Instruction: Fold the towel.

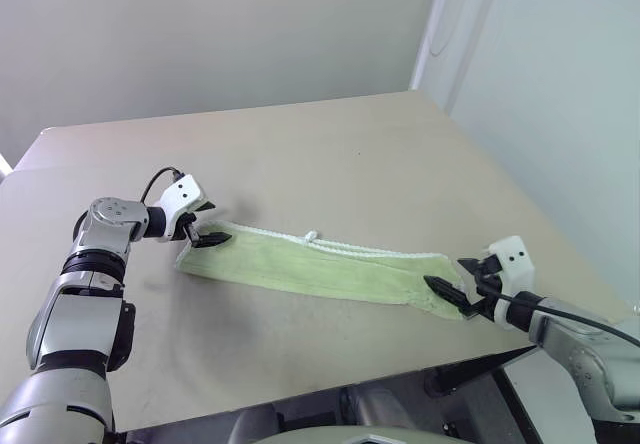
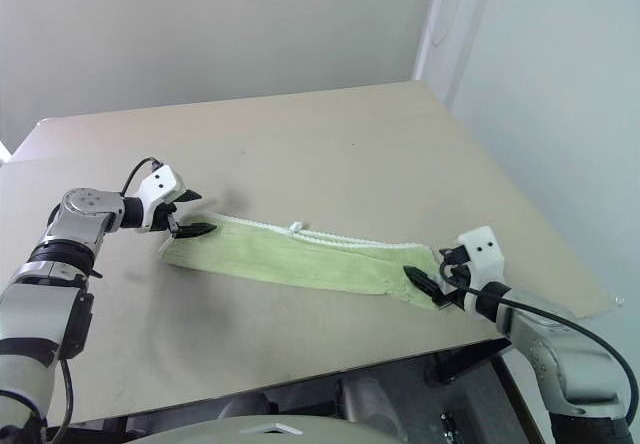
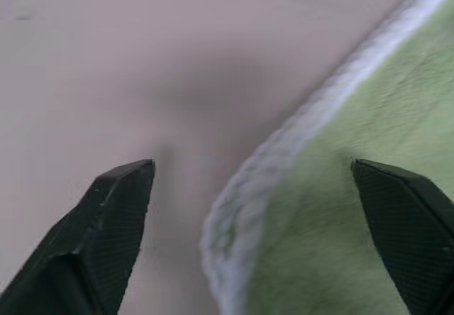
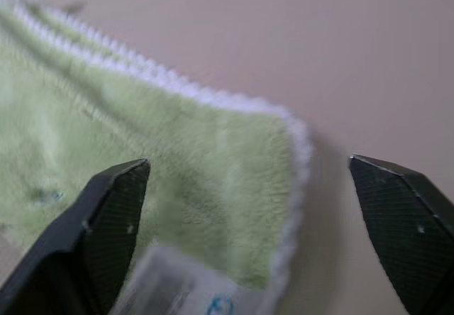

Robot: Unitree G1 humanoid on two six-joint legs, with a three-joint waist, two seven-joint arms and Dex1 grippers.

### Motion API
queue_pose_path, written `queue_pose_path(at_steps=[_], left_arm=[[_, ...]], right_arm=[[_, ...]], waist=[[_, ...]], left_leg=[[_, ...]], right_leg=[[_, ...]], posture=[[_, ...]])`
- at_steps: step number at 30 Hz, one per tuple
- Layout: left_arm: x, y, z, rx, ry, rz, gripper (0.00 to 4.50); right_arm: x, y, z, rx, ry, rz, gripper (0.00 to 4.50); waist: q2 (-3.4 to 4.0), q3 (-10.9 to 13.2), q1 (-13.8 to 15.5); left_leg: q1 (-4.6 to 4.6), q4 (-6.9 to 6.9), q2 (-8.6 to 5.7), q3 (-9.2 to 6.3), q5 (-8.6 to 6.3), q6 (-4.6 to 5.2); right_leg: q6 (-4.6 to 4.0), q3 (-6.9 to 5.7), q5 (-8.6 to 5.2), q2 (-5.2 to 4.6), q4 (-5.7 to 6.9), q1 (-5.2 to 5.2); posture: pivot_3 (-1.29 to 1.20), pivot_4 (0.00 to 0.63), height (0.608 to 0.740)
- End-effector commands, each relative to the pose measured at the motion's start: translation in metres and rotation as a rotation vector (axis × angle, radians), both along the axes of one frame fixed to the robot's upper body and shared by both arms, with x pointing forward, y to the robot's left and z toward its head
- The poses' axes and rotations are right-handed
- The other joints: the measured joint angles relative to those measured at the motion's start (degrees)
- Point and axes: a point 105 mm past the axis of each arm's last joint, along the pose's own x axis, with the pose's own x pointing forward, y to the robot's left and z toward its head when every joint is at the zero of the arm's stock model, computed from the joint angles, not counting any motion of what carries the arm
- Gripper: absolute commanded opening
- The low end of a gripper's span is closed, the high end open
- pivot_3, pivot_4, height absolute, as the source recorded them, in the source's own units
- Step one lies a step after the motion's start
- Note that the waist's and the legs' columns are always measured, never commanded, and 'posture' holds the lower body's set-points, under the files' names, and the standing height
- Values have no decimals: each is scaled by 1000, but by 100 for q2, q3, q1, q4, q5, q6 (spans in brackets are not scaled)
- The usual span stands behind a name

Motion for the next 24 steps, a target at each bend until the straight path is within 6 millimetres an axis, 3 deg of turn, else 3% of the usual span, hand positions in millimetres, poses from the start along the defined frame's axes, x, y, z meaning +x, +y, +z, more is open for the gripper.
queue_pose_path(at_steps=[1, 6, 10, 17, 24], left_arm=[[18, 3, 34, -35, -154, 56, 4478], [12, -7, 56, -214, -125, -16, 4478], [-15, -25, 67, -322, -14, -198, 4478], [-38, -46, 38, -284, 62, -260, 4478], [-48, -67, 37, -330, 94, -325, 4478]], right_arm=[[2, -9, 36, 140, -80, -54, 4487], [-17, -3, 47, 209, -33, 19, 4487], [-36, 16, 52, 454, 128, 112, 4487], [-62, 37, 46, 799, 351, 95, 4487], [-81, 48, 28, 876, 443, 29, 4487]], waist=[[0, 0, 3], [1, 0, 0], [2, 2, -34], [2, 2, -15], [-14, 2, -15]], left_leg=[[0, 0, 0, -1, 0, 0], [0, -6, 1, -3, 0, 0], [0, -7, 2, 3, 0, 0], [8, -7, 5, 3, 0, 1], [7, 0, 5, 3, 0, 1]], right_leg=[[0, 0, 0, 0, 0, 0], [0, -2, 0, 2, 0, 0], [-1, 4, -2, -2, -3, 0], [-2, 6, -3, 2, 4, 1], [1, 10, -3, 2, -5, 9]], posture=[[0, 0, 712], [0, 0, 712], [0, 0, 712], [0, 0, 712], [0, 0, 712]])
